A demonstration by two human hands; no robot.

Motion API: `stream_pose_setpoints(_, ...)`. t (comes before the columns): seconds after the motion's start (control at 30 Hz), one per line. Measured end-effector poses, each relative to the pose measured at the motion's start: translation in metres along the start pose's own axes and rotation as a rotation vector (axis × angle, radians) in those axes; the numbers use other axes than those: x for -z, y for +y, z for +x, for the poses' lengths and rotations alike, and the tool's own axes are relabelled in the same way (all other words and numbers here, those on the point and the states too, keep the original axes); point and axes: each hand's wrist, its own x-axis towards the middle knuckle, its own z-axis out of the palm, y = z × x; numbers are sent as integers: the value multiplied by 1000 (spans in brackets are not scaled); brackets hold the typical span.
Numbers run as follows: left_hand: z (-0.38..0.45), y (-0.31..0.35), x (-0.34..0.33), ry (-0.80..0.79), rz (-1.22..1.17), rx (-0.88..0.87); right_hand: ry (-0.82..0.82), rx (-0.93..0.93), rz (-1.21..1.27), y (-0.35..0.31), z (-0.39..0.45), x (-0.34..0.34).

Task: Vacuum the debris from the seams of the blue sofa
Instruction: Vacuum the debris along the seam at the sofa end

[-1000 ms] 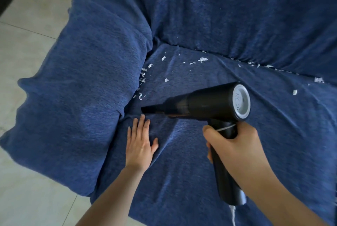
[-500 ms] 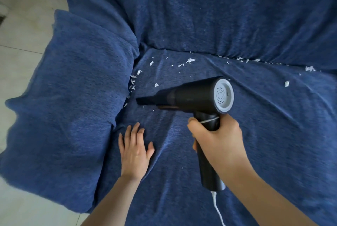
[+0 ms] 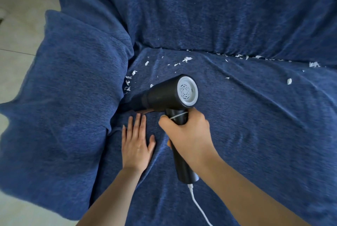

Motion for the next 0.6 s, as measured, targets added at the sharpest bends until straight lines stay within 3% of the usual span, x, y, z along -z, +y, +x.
stream_pose_setpoints(0.2,0,1,0,5,8,11,11,12,-46,0,-5,4)
stream_pose_setpoints(0.3,-2,2,0,4,4,16,93,-12,-15,-2,-5,26)
stream_pose_setpoints(0.6,0,10,7,-52,-1,45,74,-67,-78,-8,-40,96)
